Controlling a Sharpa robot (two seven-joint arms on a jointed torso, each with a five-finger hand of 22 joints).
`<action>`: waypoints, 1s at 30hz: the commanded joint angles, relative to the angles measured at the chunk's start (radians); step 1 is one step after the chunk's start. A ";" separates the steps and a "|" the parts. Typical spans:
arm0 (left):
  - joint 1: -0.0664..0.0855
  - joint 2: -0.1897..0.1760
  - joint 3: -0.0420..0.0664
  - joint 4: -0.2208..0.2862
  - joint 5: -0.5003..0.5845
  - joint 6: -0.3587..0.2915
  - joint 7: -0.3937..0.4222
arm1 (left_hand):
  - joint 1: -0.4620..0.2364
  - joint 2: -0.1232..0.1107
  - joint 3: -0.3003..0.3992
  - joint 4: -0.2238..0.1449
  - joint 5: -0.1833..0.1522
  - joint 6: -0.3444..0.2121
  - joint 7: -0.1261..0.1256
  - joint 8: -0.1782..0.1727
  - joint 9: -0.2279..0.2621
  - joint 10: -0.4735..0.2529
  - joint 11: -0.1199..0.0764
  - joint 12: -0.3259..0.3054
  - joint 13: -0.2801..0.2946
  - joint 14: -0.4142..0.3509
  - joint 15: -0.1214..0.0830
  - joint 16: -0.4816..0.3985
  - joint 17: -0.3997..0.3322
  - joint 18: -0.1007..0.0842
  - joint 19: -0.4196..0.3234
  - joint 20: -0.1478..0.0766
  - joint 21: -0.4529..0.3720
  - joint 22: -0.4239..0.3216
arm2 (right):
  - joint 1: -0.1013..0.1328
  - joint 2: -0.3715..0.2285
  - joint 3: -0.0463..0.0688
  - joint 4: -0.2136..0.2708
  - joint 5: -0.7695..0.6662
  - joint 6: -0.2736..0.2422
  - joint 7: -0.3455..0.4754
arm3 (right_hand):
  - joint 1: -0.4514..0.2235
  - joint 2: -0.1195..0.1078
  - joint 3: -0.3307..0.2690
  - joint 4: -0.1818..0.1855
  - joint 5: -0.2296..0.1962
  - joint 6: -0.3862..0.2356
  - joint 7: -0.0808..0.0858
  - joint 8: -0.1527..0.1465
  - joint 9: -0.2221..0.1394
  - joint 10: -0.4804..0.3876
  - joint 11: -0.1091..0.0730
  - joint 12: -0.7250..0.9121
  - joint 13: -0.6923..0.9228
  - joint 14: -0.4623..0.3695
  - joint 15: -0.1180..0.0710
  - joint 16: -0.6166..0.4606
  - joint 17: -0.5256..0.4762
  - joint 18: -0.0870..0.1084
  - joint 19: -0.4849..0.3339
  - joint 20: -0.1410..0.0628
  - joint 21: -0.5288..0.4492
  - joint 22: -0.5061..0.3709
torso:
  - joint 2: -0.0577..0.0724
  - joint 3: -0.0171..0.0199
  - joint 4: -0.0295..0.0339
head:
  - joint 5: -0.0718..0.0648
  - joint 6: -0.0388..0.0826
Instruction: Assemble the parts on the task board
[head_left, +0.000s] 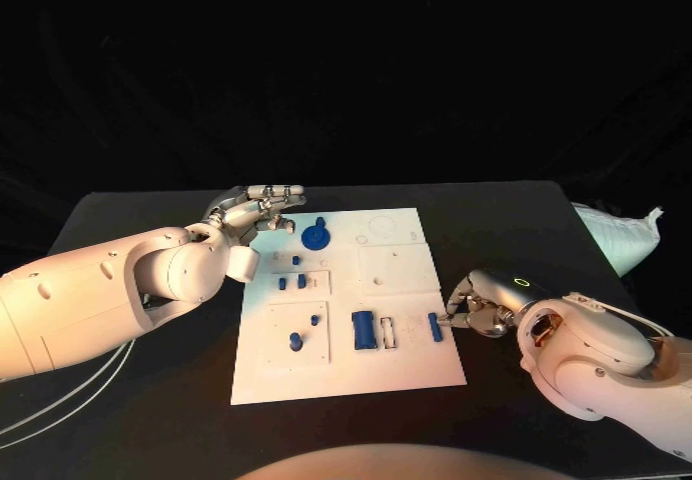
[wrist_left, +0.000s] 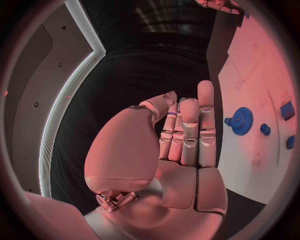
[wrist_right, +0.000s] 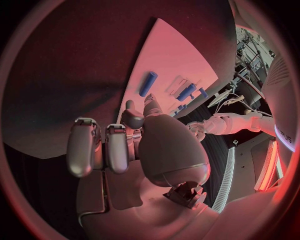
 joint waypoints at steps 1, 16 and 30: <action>-0.001 0.000 0.000 0.002 -0.004 0.020 0.005 | 0.001 0.004 -0.001 -0.001 -0.002 -0.007 -0.003 0.007 -0.001 -0.007 -0.001 0.006 -0.002 -0.005 0.001 -0.004 -0.001 0.010 -0.006 -0.001 -0.005 -0.001 | -0.010 0.010 0.000 -0.003 -0.035 0.052 0.008 | 0.000 -0.014 0.001 0.008 0.000 0.009 -0.002 -0.007 -0.001 -0.006 0.002 -0.006 -0.002 0.061 0.006 -0.001 0.014 -0.016 -0.002 0.002 -0.004 -0.001 | 0.000 -0.0003 0.0004 | 0.003 -0.002; -0.003 -0.001 0.000 0.001 -0.010 0.022 0.003 | 0.001 0.004 -0.001 -0.001 -0.002 -0.007 -0.003 0.007 -0.001 -0.007 -0.001 0.006 -0.002 -0.005 0.001 -0.004 -0.001 0.010 -0.006 -0.001 -0.005 -0.001 | -0.027 0.048 0.000 -0.014 -0.067 0.055 0.010 | -0.008 -0.021 0.002 0.022 0.001 0.012 -0.002 -0.010 0.000 -0.004 0.002 -0.005 0.001 0.061 0.006 -0.001 0.015 -0.016 -0.003 0.002 -0.005 -0.002 | -0.001 -0.0008 -0.0008 | 0.005 -0.009; -0.004 0.000 0.000 0.000 -0.011 0.025 0.000 | 0.001 0.004 -0.001 -0.001 -0.002 -0.007 -0.003 0.007 -0.001 -0.007 -0.001 0.006 -0.002 -0.005 0.001 -0.004 -0.001 0.010 -0.006 -0.001 -0.005 -0.001 | -0.032 0.111 -0.015 -0.072 -0.238 0.142 0.008 | 0.026 -0.031 0.022 0.016 -0.008 0.016 -0.003 -0.017 0.003 -0.006 0.001 -0.010 0.001 0.060 0.005 -0.003 0.015 -0.016 -0.004 0.002 -0.006 -0.002 | -0.001 -0.0011 -0.0008 | 0.007 -0.014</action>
